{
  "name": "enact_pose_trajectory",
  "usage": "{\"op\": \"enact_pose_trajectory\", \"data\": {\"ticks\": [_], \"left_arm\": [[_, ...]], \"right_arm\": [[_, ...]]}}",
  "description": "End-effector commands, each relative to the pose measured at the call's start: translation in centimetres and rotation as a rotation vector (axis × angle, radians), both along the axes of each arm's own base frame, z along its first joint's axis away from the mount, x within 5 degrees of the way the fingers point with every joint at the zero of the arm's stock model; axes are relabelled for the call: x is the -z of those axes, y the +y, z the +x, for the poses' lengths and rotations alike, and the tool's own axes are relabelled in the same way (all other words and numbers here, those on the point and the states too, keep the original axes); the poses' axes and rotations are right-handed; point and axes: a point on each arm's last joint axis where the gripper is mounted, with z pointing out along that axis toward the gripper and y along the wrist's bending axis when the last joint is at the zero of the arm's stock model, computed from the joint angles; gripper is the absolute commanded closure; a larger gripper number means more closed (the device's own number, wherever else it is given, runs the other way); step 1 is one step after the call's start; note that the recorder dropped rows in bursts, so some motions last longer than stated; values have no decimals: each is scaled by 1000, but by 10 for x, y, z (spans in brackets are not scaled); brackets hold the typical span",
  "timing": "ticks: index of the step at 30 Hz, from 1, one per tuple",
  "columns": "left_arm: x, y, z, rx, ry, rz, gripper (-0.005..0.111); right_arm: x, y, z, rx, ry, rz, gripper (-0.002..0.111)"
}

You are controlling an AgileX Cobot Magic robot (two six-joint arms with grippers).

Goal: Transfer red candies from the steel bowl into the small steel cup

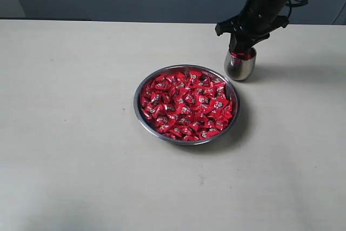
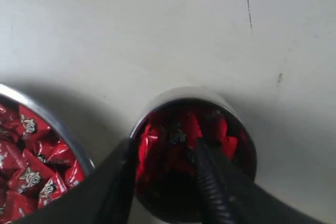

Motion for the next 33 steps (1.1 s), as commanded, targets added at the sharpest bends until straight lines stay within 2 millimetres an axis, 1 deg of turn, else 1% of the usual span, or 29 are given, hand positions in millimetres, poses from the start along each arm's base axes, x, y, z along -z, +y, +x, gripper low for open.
{"op": "enact_pose_trajectory", "data": {"ticks": [1,11,14,17,20,24,26,27,30,32,33], "left_arm": [[-4,0,0,0,-21,2,106],[-4,0,0,0,-21,2,106],[-4,0,0,0,-21,2,106],[-4,0,0,0,-21,2,106],[-4,0,0,0,-21,2,106],[-4,0,0,0,-21,2,106],[-4,0,0,0,-21,2,106],[-4,0,0,0,-21,2,106],[-4,0,0,0,-21,2,106],[-4,0,0,0,-21,2,106],[-4,0,0,0,-21,2,106]], "right_arm": [[-8,-1,2,-4,-28,9,71],[-39,-2,-2,0,-114,35,71],[-50,-3,-7,-4,-106,40,71],[-60,0,-13,7,-80,101,71],[-65,4,-19,17,-49,172,71],[-63,14,-40,-43,-30,210,71],[-61,16,-55,-45,-59,212,71],[-62,18,-71,-45,-100,214,71],[-56,23,-92,-57,-104,210,71],[-51,30,-100,-78,-92,206,71],[-49,36,-104,-95,-84,205,71]]}}
